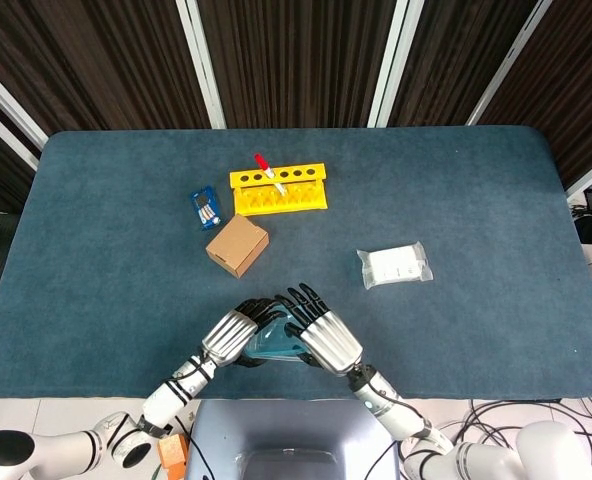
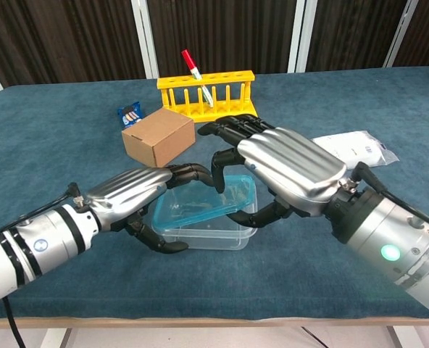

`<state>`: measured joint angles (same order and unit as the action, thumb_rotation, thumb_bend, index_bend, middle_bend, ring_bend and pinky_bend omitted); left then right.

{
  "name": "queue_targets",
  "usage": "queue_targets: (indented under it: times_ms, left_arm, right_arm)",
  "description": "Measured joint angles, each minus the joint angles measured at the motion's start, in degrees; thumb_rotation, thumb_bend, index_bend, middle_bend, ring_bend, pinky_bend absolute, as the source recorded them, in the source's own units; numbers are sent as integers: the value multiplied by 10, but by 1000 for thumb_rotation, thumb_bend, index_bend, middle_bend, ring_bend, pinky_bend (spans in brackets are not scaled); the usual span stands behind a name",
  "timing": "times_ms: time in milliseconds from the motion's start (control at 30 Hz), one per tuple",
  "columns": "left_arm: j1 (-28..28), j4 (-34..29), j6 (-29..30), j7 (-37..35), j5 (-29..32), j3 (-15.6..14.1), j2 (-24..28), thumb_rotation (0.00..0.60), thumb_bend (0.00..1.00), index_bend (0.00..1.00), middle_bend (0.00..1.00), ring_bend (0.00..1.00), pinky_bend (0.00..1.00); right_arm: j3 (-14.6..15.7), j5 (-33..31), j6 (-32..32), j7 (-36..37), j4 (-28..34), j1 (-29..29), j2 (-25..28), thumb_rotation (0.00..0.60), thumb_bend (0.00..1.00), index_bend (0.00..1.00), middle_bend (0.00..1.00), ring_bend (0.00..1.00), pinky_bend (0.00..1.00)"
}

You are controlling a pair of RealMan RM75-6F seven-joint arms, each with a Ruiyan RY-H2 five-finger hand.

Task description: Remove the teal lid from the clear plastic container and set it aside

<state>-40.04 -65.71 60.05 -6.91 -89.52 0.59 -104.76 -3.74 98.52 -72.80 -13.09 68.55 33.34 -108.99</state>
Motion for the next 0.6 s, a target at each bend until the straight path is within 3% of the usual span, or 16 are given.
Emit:
queue_targets:
  times_ms: [133, 300, 467, 600]
  left_arm:
    - [1, 1, 9, -8, -6, -1, -1, 600, 316, 464, 520, 345, 346]
    - [1, 11, 17, -24, -11, 0, -7, 600, 318, 427, 492, 329, 325]
    - [3, 10, 21, -28, -14, -2, -4, 600, 313, 220, 258, 152, 187]
    - [4, 12, 40, -49, -23, -1, -4, 600, 313, 111, 156, 56, 153]
  right_arm:
    - [5, 0, 4, -1, -11, 3, -7, 600, 426, 667, 146, 0, 0]
    - [11, 3, 3, 1, -33, 6, -22, 600, 477, 727, 180, 7, 0]
    - [14, 12, -16, 14, -41, 6, -26, 600, 477, 785, 217, 41, 0]
    - [17, 24, -38, 30, -50, 5, -27, 600, 477, 810, 232, 54, 0]
